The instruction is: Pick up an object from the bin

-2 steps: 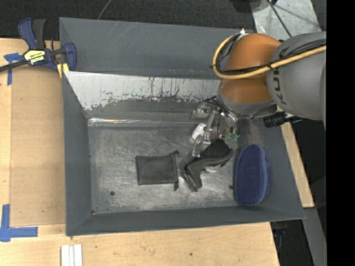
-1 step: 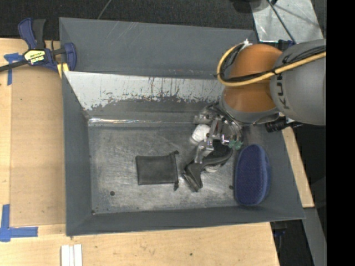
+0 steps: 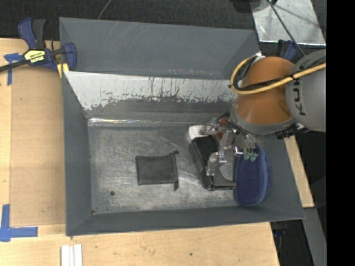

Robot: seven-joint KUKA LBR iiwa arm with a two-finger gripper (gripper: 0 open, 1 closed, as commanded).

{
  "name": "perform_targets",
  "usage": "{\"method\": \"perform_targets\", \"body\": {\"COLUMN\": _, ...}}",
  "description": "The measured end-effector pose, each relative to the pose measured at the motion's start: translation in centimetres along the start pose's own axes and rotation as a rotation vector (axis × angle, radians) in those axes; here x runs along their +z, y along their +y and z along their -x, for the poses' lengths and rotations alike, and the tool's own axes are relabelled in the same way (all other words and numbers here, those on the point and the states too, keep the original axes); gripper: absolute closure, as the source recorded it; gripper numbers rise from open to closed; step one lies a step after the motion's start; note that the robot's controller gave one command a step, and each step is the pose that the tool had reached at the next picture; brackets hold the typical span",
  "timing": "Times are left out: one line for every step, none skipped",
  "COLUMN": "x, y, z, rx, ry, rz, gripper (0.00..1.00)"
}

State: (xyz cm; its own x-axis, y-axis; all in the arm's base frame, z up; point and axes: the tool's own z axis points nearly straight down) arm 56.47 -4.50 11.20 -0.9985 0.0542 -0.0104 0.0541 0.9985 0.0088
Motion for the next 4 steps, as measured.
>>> {"method": "perform_targets", "body": {"x": -0.4, "y": -0.1, "z": 0.8, "rx": -0.001, "ry": -0.035, "rz": -0.005, "gripper": 1.0}}
{"method": "perform_targets", "body": {"x": -0.4, "y": -0.1, "z": 0.8, "rx": -0.001, "ry": -0.035, "rz": -0.005, "gripper": 0.0}}
{"method": "perform_targets", "body": {"x": -0.9, "y": 8.1, "z": 1.5, "rx": 0.081, "ry": 0.003, "rz": -0.004, "gripper": 0.0}}
{"method": "perform_targets", "body": {"x": -3.2, "y": 13.2, "z": -2.2, "rx": 0.185, "ry": 0.009, "rz": -0.007, "gripper": 0.0}}
